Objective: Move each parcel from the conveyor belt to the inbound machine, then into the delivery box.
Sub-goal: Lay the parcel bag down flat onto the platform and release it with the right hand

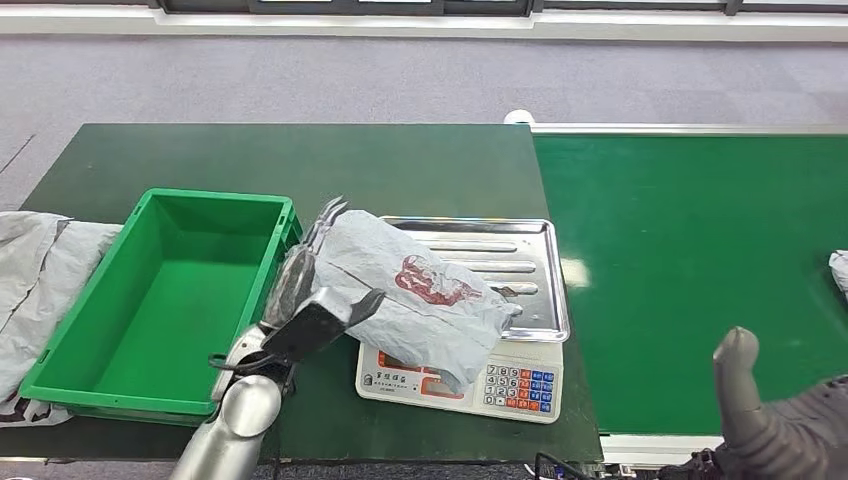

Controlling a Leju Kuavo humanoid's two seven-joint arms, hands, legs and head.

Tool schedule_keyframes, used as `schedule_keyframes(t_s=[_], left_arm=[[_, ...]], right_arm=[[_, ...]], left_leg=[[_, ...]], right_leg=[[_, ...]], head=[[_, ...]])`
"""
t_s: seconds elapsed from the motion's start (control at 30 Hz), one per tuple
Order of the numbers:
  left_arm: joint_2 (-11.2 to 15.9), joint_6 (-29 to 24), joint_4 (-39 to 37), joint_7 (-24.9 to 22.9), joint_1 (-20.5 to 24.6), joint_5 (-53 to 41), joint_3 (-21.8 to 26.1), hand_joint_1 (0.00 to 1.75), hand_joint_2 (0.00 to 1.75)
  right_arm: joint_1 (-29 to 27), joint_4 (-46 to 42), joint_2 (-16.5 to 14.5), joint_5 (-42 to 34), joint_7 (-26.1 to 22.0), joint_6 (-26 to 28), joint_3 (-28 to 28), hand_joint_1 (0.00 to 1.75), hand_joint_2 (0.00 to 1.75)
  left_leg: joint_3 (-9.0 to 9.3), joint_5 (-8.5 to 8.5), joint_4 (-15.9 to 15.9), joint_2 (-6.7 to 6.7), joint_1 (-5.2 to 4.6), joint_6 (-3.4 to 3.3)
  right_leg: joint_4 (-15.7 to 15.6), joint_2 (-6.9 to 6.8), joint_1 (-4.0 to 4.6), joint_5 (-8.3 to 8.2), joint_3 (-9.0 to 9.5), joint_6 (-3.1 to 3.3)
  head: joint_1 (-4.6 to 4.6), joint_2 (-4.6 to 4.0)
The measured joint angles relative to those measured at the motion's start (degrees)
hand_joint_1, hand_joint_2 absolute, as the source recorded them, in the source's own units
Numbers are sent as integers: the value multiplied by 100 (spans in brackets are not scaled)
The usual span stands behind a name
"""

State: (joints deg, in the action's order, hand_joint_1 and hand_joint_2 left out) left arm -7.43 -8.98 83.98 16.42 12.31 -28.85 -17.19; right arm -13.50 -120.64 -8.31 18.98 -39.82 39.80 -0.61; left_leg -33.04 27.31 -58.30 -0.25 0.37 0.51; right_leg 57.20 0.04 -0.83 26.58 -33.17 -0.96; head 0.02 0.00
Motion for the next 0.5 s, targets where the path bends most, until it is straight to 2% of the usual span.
schedule_keyframes(t_s=[0.1,0.2,0.4,0.5], left_arm=[[-37,204,-373,-580,478,-786,-209,0,175],[-188,442,-946,-1093,973,-1659,-450,0,175],[-464,771,-1826,-1478,1597,-2326,-782,0,175],[-574,953,-2301,-1646,1839,-2675,-962,0,175]], right_arm=[[46,252,-11,-38,-4,0,69,0,175],[163,503,-13,32,-9,-1,156,0,175],[279,826,-13,66,-9,-2,254,0,175],[293,928,-14,341,-10,-2,300,0,175]], left_leg=[[1,-3,-1,-1,0,-1],[1,-6,-1,-3,-1,-3],[0,-5,-2,-1,-2,-2],[-2,-5,-1,-2,-2,-2]], right_leg=[[0,0,0,-4,0,1],[0,-2,-1,-6,3,-1],[0,2,-2,-7,0,-2],[0,0,-1,-7,-2,-2]], head=[[0,0],[0,0],[0,0],[0,0]])
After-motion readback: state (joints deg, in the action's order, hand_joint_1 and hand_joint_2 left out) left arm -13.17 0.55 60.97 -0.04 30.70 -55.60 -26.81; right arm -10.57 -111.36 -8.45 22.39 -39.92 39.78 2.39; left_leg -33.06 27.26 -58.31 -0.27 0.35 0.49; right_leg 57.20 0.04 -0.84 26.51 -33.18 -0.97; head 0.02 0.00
